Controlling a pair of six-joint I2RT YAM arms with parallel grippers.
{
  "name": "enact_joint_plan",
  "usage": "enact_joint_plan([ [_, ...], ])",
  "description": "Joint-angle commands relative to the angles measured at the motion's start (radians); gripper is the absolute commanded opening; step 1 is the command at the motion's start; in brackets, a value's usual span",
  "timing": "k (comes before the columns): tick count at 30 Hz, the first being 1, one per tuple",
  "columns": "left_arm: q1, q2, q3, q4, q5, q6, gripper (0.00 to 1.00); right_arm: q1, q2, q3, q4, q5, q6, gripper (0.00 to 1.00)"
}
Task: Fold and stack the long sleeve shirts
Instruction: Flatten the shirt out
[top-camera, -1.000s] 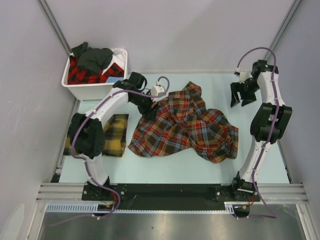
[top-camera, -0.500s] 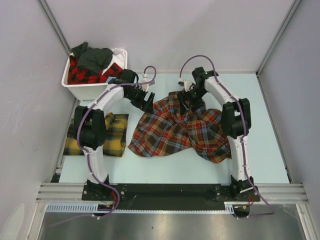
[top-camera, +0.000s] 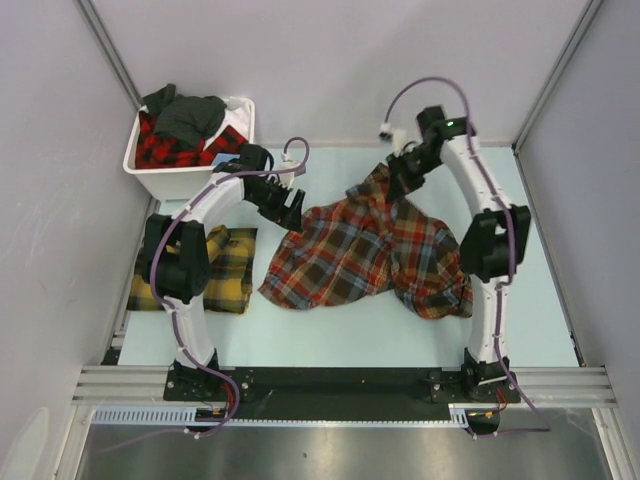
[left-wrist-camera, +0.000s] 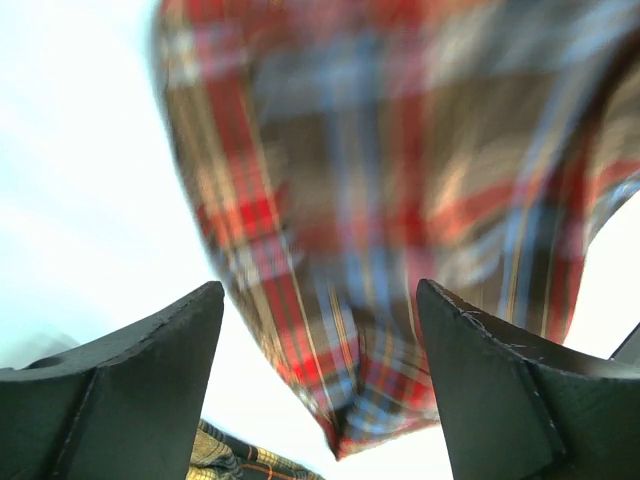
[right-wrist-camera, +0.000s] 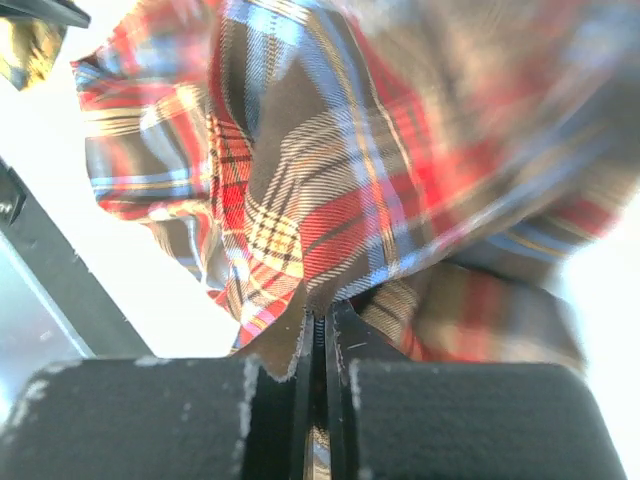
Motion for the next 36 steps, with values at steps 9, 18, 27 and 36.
enact_joint_plan([
  [9, -0.014, 0.006, -0.041, 0.079, 0.059, -0.022, 0.86, 0.046, -0.448, -0.141, -0.125, 0.038, -0.222, 0.00],
  [18, 0.036, -0.143, -0.155, 0.165, 0.188, -0.027, 0.77, 0.647, -0.867, -0.808, 0.064, 0.275, -0.326, 0.00],
  [27, 0.011, -0.143, -0.127, 0.137, 0.182, 0.014, 0.86, 0.475, -0.861, -0.724, 0.209, 0.216, -0.340, 1.00],
  [36, -0.239, 0.162, 0.268, 0.068, 0.105, 0.050, 0.93, -0.299, -0.460, -0.511, 0.080, -0.019, -0.150, 0.98],
])
